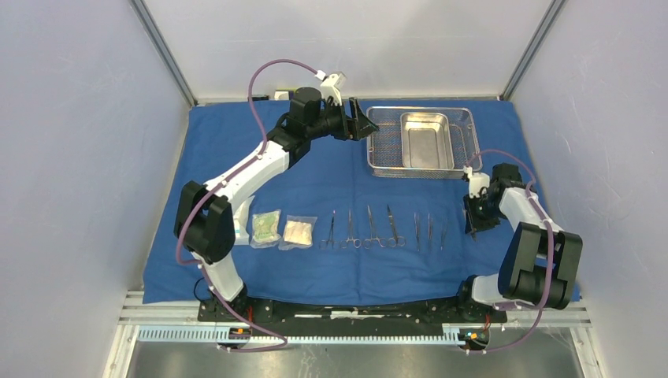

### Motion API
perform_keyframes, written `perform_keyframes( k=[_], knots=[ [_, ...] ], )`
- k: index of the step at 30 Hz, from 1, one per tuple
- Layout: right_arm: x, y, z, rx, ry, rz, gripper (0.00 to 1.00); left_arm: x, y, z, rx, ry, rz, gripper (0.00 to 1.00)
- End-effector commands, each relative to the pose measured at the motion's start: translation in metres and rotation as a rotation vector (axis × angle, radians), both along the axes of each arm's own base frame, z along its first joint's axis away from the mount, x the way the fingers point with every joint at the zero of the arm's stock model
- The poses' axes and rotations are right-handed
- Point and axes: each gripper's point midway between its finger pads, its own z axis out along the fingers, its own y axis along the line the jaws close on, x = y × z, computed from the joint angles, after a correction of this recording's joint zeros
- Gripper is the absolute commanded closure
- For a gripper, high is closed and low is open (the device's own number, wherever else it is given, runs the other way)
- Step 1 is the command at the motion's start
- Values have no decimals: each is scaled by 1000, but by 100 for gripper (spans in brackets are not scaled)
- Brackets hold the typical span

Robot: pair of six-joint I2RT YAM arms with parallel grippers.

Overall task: Open and lay out the surgical kit
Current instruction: Place the medical item in the surgical kit.

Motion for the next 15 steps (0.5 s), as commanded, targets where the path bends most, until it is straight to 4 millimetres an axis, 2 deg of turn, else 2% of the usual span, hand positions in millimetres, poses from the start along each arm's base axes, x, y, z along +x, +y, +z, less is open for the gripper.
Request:
perform_keyframes(
  k=[1, 15],
  knots=[
    [11, -7, 7, -8, -9, -47, 89, 7, -4, 30, -52, -72, -10, 20],
    [8, -10, -4, 1, 22, -109, 88, 6, 1, 34, -48, -88, -6, 20]
  ],
)
